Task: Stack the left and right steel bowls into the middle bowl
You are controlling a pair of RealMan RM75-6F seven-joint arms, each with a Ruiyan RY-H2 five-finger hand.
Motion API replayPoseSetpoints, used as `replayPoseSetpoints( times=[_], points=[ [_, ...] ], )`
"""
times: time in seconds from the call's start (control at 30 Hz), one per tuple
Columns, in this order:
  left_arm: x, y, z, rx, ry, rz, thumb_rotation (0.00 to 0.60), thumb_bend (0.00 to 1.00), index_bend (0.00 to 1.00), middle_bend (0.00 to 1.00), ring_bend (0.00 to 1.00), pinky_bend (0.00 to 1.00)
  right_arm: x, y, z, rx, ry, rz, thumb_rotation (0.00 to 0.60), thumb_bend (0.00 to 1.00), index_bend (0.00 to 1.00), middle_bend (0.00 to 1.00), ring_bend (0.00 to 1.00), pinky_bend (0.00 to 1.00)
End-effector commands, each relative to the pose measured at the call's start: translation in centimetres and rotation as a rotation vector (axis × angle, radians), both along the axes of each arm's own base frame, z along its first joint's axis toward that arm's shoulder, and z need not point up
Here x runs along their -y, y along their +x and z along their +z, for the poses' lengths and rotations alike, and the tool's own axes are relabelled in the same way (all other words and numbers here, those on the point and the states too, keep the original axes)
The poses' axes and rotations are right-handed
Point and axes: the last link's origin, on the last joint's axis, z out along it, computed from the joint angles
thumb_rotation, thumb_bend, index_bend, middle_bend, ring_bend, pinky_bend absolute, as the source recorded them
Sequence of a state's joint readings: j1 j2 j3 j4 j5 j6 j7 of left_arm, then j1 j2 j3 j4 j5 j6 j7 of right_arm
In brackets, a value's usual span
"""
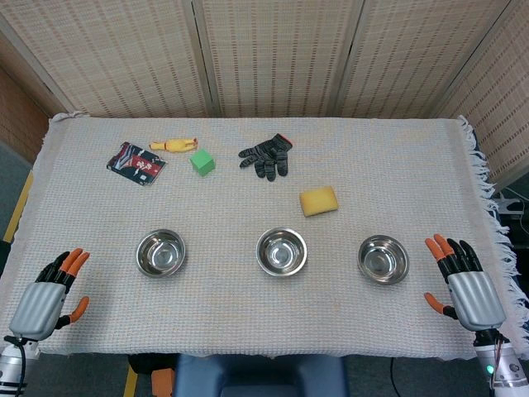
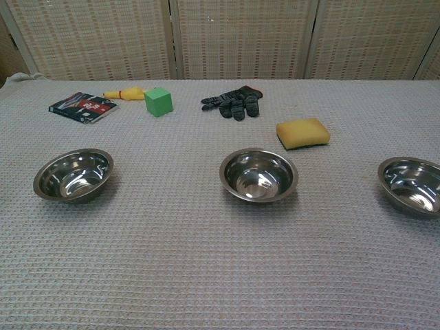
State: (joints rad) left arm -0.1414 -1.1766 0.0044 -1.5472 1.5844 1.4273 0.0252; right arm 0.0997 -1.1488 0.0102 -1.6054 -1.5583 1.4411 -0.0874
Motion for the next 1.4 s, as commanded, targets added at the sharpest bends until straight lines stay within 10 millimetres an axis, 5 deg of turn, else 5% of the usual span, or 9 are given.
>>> replayPoseSetpoints(
  times=[0.03, 0.37, 0.47, 0.67, 1.1, 1.2, 1.4],
  points=[
    [0.0, 0.2, -1.4, 0.012, -0.003, -0.034, 0.600, 0.39, 0.00, 0.00, 0.00, 0.15, 0.1, 0.0, 0.1, 0.006, -0.010, 0.001, 0.600, 0.11, 0.00, 0.00, 0.00, 0.00],
    [-3.5, 1.5, -9.2, -0.085, -0.034, -0.134, 0.600, 0.39, 0.05, 0.00, 0.00, 0.14, 0.3, -0.1, -0.1, 0.003, -0.004, -0.006, 0.600, 0.11, 0.00, 0.00, 0.00, 0.00],
    [-4.0, 1.6, -10.0, -0.096, -0.036, -0.135, 0.600, 0.39, 0.07, 0.00, 0.00, 0.14, 0.3, -0.1, -0.1, 0.004, -0.004, -0.008, 0.600, 0.11, 0.00, 0.00, 0.00, 0.00],
    [-6.3, 1.4, -13.4, -0.145, -0.052, -0.134, 0.600, 0.39, 0.23, 0.00, 0.00, 0.13, 0.1, -0.3, 0.5, 0.011, -0.018, -0.018, 0.600, 0.11, 0.00, 0.00, 0.00, 0.00],
    [-8.4, 2.1, -16.2, -0.028, 0.021, -0.202, 0.600, 0.40, 0.59, 0.15, 0.01, 0.14, 0.1, -0.6, 0.8, 0.008, -0.014, -0.047, 0.600, 0.11, 0.00, 0.00, 0.00, 0.00],
    [-8.7, 2.6, -16.2, 0.025, 0.062, -0.230, 0.600, 0.45, 0.70, 0.22, 0.05, 0.15, 0.1, -0.7, 0.7, 0.005, -0.007, -0.054, 0.600, 0.11, 0.00, 0.00, 0.00, 0.00],
    [-9.2, 3.6, -15.6, 0.084, 0.122, -0.304, 0.600, 0.58, 0.77, 0.29, 0.10, 0.18, 0.1, -0.7, 0.6, 0.001, 0.011, -0.068, 0.600, 0.11, 0.00, 0.00, 0.00, 0.00]
  ],
)
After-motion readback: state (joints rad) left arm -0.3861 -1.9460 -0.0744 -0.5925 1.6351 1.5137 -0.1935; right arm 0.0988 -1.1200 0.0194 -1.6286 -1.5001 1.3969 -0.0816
